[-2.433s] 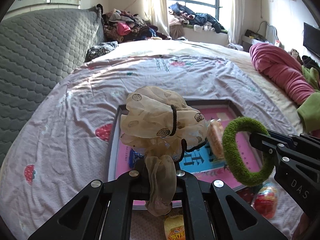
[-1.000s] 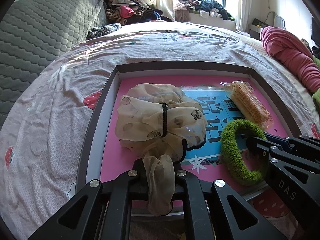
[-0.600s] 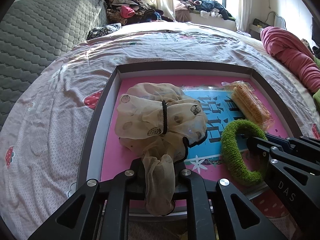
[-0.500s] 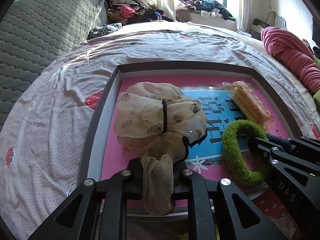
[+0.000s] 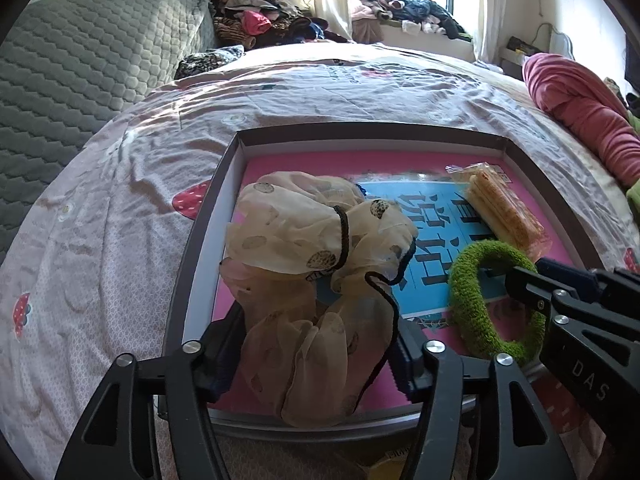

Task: Organize objects
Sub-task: 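Open the left tool on the tray while the right tool releases the green ring beside it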

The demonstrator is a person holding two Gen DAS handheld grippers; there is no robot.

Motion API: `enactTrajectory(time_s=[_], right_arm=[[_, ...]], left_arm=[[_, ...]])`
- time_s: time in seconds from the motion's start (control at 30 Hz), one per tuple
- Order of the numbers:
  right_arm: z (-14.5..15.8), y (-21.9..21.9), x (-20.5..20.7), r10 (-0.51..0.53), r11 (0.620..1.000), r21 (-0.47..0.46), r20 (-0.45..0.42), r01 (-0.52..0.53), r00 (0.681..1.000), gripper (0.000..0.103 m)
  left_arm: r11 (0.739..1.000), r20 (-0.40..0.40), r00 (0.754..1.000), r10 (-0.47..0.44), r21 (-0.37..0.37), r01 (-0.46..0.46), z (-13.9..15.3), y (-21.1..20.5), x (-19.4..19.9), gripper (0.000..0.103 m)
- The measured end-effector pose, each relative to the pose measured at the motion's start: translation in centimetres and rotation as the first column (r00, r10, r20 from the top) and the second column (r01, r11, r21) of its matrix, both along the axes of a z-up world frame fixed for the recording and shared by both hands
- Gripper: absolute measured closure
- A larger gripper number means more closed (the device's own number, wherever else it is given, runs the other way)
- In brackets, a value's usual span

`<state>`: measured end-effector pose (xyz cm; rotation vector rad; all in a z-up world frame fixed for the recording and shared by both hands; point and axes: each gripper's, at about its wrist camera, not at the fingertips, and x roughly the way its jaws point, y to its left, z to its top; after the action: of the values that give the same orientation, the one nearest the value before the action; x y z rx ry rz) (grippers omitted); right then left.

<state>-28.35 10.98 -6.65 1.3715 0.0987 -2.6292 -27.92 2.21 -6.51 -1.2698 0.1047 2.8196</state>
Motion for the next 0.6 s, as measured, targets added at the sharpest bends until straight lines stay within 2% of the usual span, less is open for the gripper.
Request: enactTrajectory(time_s=[0.13, 0.27, 0.6], right_arm=[[0.8, 0.2, 0.3, -0.001, 1.0, -0.01, -0.016, 0.001, 1.0, 0.061], [1.8, 0.3, 0.6, -0.003, 1.0, -0.018, -0.036, 0.003, 0.999, 0.05], [3.1, 1.4, 1.3, -0.009, 0.999, -0.047, -0.04, 0.008, 0.999, 0.046]], left_arm=[[1.0, 0.002, 1.0, -0.014, 0.016, 0.014, 0.5, -0.2, 0.3, 0.028], [0.999, 0.023, 0.999, -0.032, 0.043, 0.031, 1.4, -0.5, 0.3, 0.027], [0.997, 0.057, 0.997, -0.045, 0.069, 0.041, 2.4, -0.8, 0.5, 0.025]])
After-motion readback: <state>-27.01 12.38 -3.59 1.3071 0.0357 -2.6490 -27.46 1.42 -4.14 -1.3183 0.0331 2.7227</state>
